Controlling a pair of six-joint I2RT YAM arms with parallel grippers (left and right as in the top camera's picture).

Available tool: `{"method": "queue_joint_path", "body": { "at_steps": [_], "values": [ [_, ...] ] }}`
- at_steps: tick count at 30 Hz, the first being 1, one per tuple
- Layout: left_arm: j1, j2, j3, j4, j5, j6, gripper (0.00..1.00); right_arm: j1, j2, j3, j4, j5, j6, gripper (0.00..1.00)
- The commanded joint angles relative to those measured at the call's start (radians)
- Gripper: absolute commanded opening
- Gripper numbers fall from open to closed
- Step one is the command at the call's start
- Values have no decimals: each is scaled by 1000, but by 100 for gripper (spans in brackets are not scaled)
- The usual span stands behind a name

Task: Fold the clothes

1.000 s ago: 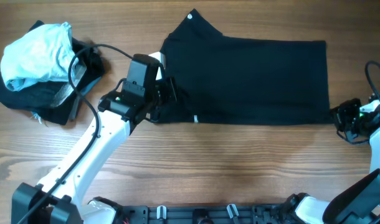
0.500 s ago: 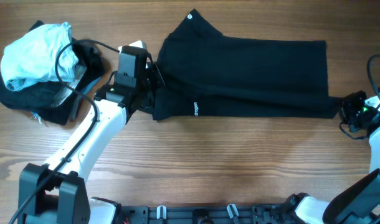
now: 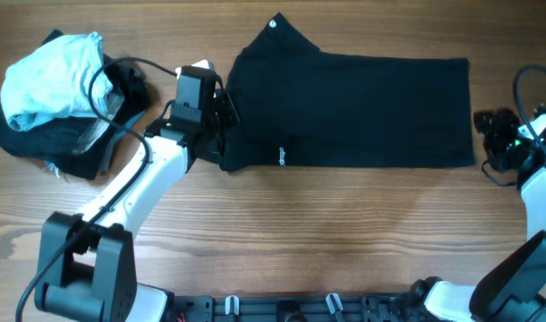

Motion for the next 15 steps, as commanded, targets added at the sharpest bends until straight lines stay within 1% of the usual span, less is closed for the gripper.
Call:
{"method": "queue_joint_path", "body": {
  "at_steps": [1,3,6,8,10,11,13,15],
  "values": [
    [16,21,8,-6,-2,40,100,0,23,14,6,9,-43,99],
    [24,18,8,-66,2,59,100,0,24,14,-53,51,-124,100],
    [26,18,8,-223,2,112,100,0,27,14,-171,147,-158,99],
    [26,19,8,-314,14,114,98,0,29,10,-246,208,-162,98],
    [22,29,5,-365,66,168,85,0,33,-6,-280,236,-161,90],
    [18,37,3,-373,66,172,82,0,35,-16,-283,235,-161,89],
    [10,56,-7,-372,65,181,79,0,35,-32,-285,232,-161,89],
    [8,89,-9,-367,61,189,79,0,35,-34,-288,224,-162,89]
  ]
}}
